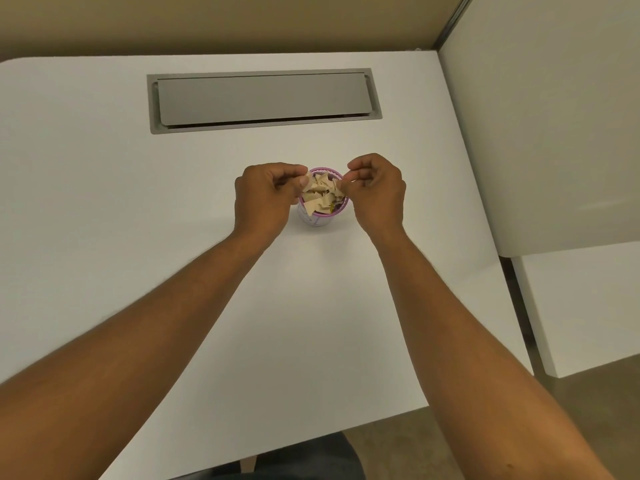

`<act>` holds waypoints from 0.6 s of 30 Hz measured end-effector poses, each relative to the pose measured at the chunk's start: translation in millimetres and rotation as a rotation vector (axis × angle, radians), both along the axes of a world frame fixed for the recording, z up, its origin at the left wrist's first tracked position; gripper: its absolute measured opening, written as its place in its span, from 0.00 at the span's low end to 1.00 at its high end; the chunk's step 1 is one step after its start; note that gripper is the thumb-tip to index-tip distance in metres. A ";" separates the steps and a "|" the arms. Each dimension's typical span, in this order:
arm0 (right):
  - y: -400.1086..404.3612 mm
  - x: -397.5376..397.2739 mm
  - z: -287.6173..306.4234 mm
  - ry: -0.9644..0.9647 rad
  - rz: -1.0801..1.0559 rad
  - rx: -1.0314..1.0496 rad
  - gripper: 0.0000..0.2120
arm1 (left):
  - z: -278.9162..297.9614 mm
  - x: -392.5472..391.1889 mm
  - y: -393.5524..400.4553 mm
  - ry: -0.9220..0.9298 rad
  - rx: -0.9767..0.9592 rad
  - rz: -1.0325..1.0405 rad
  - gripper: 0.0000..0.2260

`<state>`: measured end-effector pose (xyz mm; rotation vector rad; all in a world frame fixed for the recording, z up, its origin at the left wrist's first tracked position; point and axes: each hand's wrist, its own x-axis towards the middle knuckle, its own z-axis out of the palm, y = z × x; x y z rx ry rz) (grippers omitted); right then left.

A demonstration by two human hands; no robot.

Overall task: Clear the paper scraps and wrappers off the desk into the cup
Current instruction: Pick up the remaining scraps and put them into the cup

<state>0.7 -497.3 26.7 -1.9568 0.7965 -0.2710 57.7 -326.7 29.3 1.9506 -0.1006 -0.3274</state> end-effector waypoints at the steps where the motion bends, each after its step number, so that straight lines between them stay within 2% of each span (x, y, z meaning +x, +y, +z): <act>1: -1.5 -0.8 0.4 -0.001 -0.002 0.022 0.12 | 0.3 0.0 -1.7 -0.023 0.014 -0.016 0.09; 8: -2.2 -15.2 2.1 -0.034 -0.088 0.083 0.07 | -2.6 -0.8 -19.9 -0.278 0.144 -0.222 0.08; 12: 5.0 -27.8 -2.0 -0.059 -0.097 0.093 0.06 | -12.4 -1.3 -30.3 -0.432 0.384 -0.425 0.09; 15: 7.0 -35.8 -5.3 -0.036 -0.101 0.135 0.07 | -22.1 -1.1 -32.6 -0.424 0.454 -0.457 0.10; 18: 3.9 -41.6 -7.2 -0.036 -0.115 0.200 0.08 | -26.0 0.6 -35.5 -0.354 0.420 -0.453 0.11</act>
